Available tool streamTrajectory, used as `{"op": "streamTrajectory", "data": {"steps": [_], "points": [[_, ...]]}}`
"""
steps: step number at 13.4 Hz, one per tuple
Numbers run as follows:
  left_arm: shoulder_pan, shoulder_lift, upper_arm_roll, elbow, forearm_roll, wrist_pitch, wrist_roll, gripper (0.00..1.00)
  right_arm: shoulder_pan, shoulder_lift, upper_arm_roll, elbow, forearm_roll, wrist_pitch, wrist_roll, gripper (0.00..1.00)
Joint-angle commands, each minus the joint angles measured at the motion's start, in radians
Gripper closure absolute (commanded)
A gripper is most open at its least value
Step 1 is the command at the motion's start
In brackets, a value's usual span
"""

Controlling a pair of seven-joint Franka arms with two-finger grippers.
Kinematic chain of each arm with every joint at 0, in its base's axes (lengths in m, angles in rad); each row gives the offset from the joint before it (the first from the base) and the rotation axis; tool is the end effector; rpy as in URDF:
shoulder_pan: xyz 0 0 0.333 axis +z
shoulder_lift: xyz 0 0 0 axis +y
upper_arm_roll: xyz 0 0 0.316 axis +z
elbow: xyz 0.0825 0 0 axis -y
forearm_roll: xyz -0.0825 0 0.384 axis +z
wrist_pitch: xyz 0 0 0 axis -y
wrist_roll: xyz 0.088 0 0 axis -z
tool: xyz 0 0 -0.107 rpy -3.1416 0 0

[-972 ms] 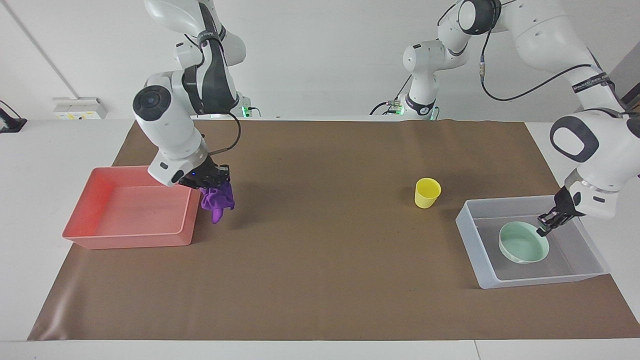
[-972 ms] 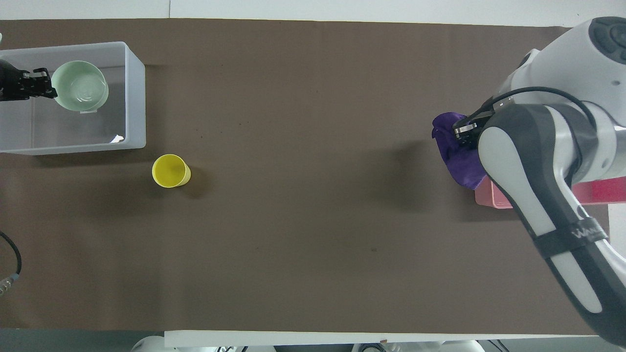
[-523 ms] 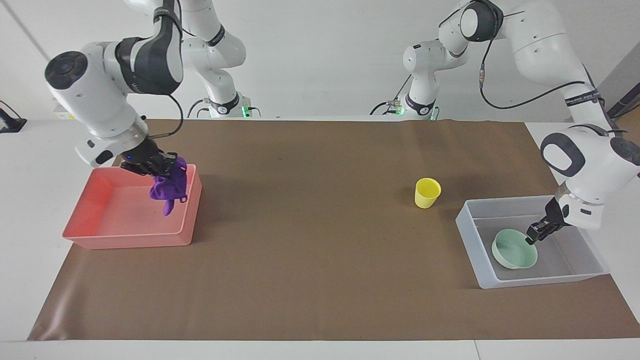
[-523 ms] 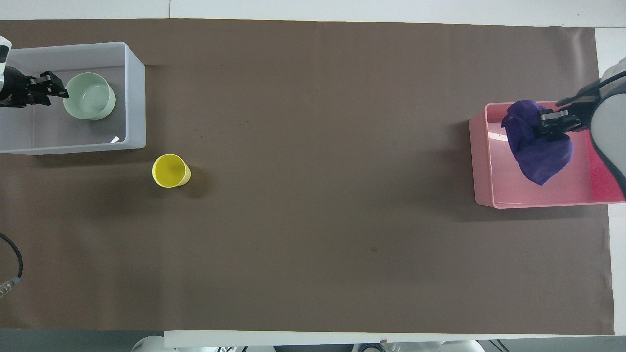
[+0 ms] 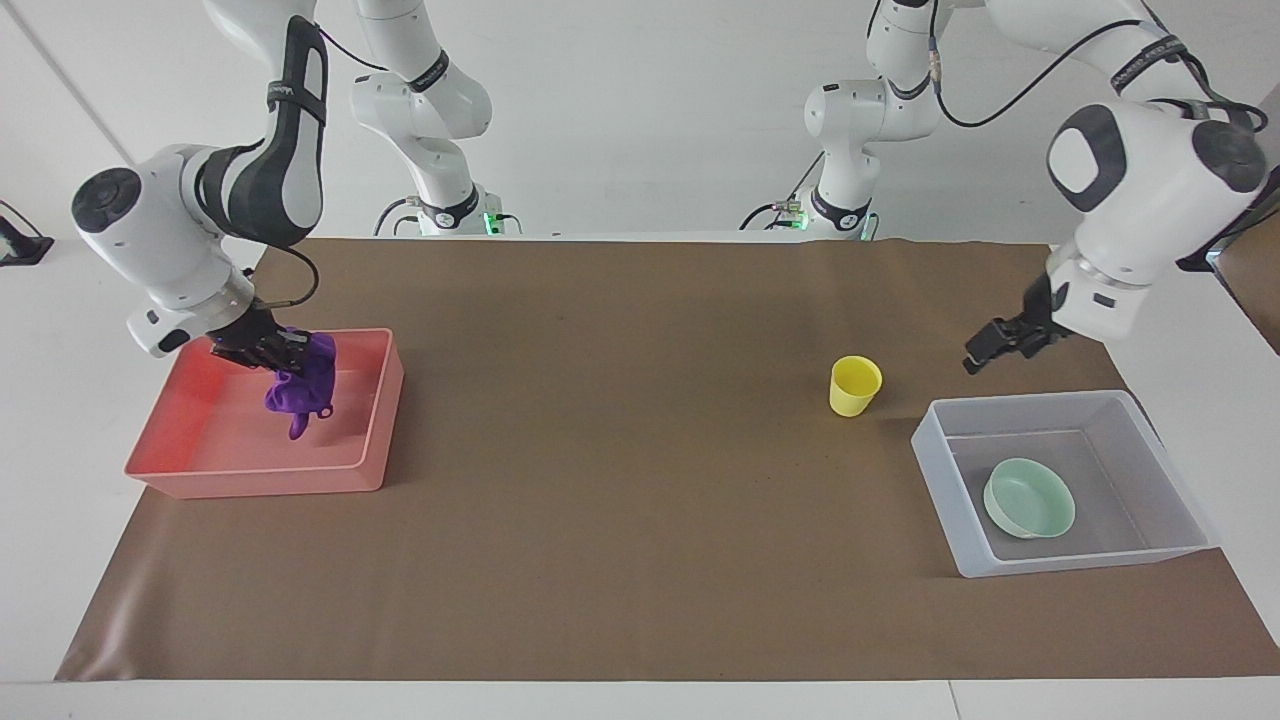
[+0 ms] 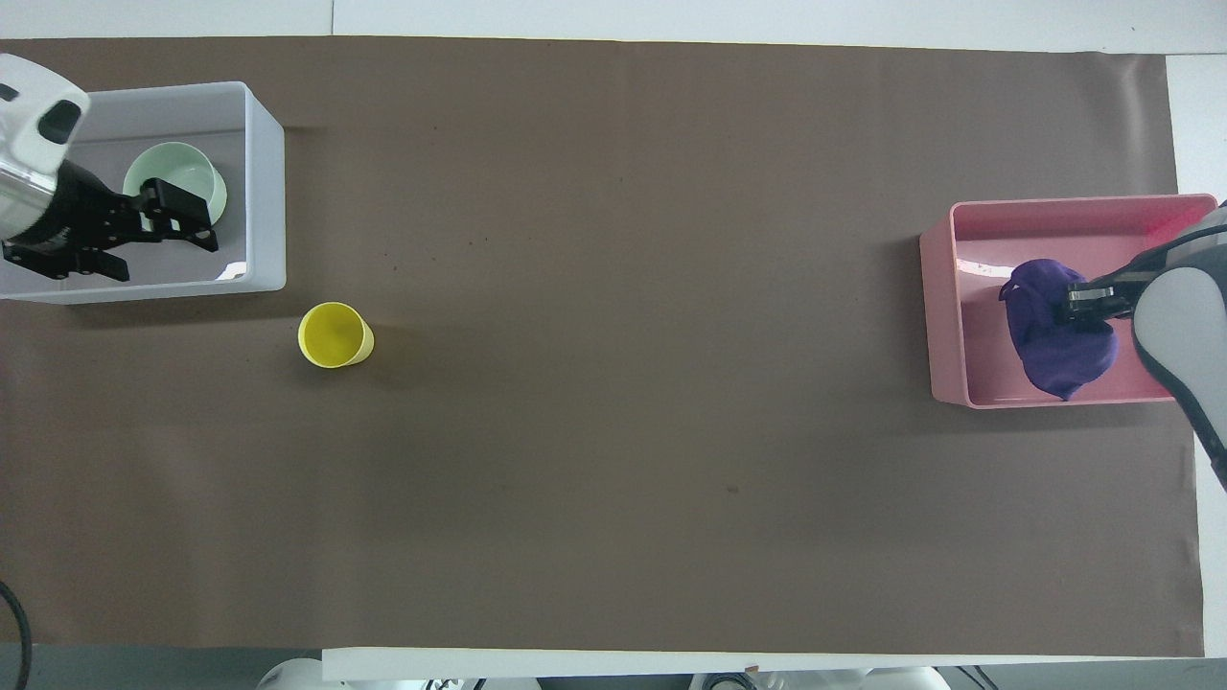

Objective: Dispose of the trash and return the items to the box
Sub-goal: 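Grasp the yellow cup with the left gripper while the right gripper presses the cloth, then lift the yellow cup into the clear bin with the left gripper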

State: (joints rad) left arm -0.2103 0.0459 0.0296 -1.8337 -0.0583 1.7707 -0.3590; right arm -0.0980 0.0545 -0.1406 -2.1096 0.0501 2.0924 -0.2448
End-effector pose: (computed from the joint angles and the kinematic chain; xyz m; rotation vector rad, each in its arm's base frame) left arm 0.5536 -0.1065 0.4910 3.0975 0.2999 -0.1863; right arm 0.5295 -0.1257 0.3850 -3.0891 0.0315 0.0937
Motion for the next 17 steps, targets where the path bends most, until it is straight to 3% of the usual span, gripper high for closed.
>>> {"op": "streamTrajectory", "data": {"steps": [1,2,3,5,7,8,9,10,11,12,15,17], "points": [[-0.061,-0.121,0.015,-0.27,0.017,0.162,-0.044,0.0,-0.008,0.001,0.007,-0.09,-0.004,0.127,-0.016,0.84],[-0.067,-0.145,0.015,-0.339,0.017,0.235,-0.063,0.0,-0.006,0.011,0.007,-0.099,-0.006,0.15,-0.016,0.81],[-0.067,-0.147,0.013,-0.372,0.017,0.289,-0.075,0.0,0.004,0.011,0.007,-0.099,-0.006,0.15,-0.016,0.69],[-0.061,-0.135,0.013,-0.386,0.017,0.312,-0.068,0.0,0.009,0.013,0.007,-0.093,-0.006,0.146,-0.016,0.53],[-0.063,-0.133,0.012,-0.429,0.017,0.369,-0.075,0.02,0.007,0.021,0.009,-0.058,-0.004,0.132,-0.016,0.05],[-0.066,-0.127,0.012,-0.444,0.017,0.404,-0.083,0.19,0.009,0.016,0.01,-0.04,-0.006,0.115,-0.017,0.01],[-0.066,-0.118,0.01,-0.455,0.017,0.433,-0.098,0.56,0.011,0.008,0.016,-0.014,-0.003,0.069,-0.017,0.01],[-0.066,-0.107,0.01,-0.46,0.017,0.449,-0.091,0.83,0.012,0.007,0.024,0.022,0.0,0.022,-0.016,0.01],[-0.066,-0.097,0.01,-0.461,0.017,0.466,-0.089,0.95,0.012,0.007,0.054,0.066,0.008,-0.021,-0.011,0.01],[-0.067,-0.09,0.01,-0.461,0.017,0.481,-0.09,1.0,0.012,0.01,0.07,0.091,0.011,-0.031,-0.007,0.01],[-0.067,-0.084,0.01,-0.449,0.017,0.475,-0.104,1.0,0.012,0.028,0.154,0.144,0.014,-0.031,-0.001,0.01],[-0.075,-0.078,0.009,-0.344,0.017,0.382,-0.152,1.0,0.011,0.036,0.219,0.178,0.014,-0.051,0.033,0.01]]}}
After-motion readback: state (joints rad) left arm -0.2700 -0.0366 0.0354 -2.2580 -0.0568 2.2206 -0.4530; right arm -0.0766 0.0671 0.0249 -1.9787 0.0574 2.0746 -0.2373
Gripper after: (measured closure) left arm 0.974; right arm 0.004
